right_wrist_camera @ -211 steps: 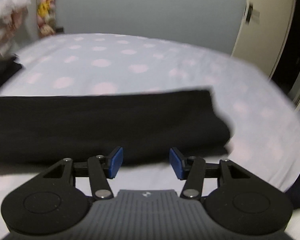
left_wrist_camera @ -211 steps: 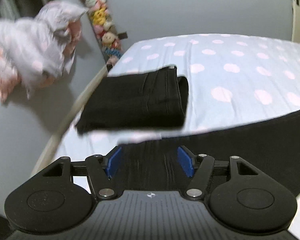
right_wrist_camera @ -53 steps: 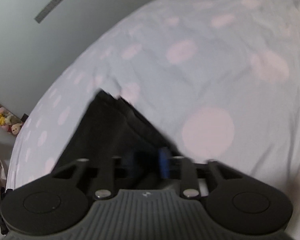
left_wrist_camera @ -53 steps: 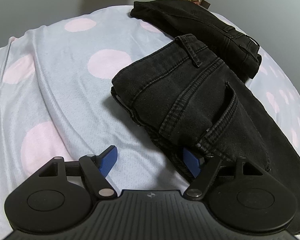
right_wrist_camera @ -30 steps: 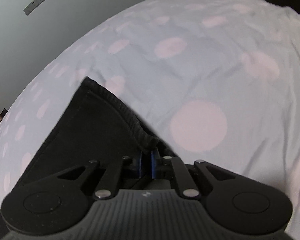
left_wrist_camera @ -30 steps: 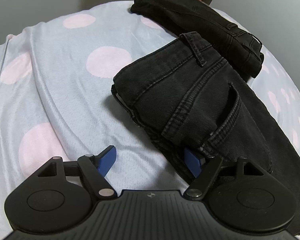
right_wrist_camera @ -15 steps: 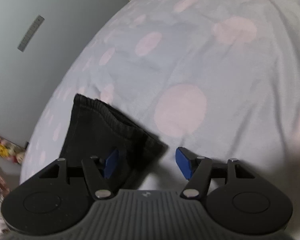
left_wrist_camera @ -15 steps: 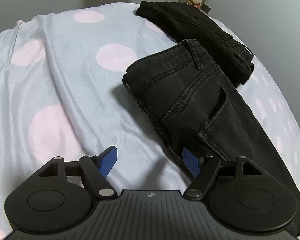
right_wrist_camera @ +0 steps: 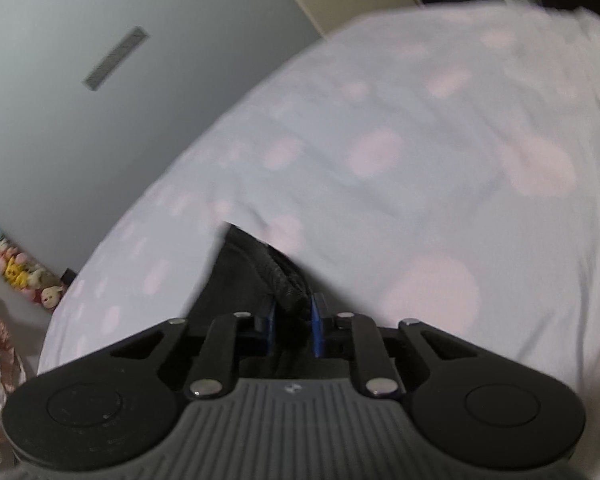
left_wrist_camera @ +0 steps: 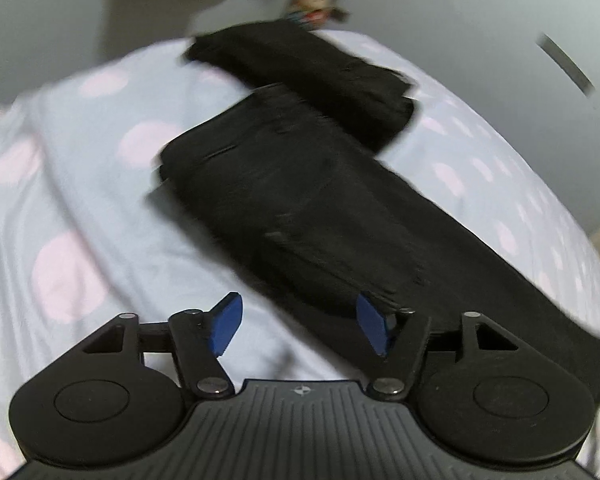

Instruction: Fold clothes

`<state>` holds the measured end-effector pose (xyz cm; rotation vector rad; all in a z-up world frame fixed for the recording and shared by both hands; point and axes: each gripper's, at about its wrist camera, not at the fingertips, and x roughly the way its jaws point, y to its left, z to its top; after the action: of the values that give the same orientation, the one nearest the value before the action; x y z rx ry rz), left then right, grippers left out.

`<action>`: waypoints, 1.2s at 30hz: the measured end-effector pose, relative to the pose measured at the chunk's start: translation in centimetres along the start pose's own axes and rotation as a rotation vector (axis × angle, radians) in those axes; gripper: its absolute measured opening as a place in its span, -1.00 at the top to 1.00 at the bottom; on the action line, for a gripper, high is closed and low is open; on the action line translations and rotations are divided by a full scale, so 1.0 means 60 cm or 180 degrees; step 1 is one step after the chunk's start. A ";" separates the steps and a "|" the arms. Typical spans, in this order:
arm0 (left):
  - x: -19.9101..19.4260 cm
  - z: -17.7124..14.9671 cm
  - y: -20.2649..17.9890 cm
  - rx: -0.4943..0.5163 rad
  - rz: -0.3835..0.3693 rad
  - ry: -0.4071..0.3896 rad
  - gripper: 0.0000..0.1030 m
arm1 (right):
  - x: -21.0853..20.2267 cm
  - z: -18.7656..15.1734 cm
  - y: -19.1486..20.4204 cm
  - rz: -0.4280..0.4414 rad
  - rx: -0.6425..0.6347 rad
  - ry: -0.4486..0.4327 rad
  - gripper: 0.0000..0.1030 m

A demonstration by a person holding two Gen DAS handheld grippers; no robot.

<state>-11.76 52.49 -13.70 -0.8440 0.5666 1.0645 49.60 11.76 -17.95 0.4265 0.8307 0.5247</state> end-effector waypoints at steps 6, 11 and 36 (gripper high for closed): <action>0.014 -0.009 -0.169 0.0971 -0.0521 0.0132 0.02 | -0.044 0.028 0.086 0.0024 -0.0329 -0.0069 0.66; 0.078 -0.037 -0.364 0.1581 -0.1144 0.0411 0.19 | -0.054 0.029 0.102 0.0119 -0.0347 -0.0071 0.67; 0.225 -0.231 -0.599 0.2502 -0.1481 0.0927 0.42 | 0.000 0.013 0.032 -0.0325 -0.0410 0.0325 0.72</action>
<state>26.48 39.79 -20.32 -0.3906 0.8986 0.2364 49.69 13.15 -16.46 0.2393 0.9062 0.5052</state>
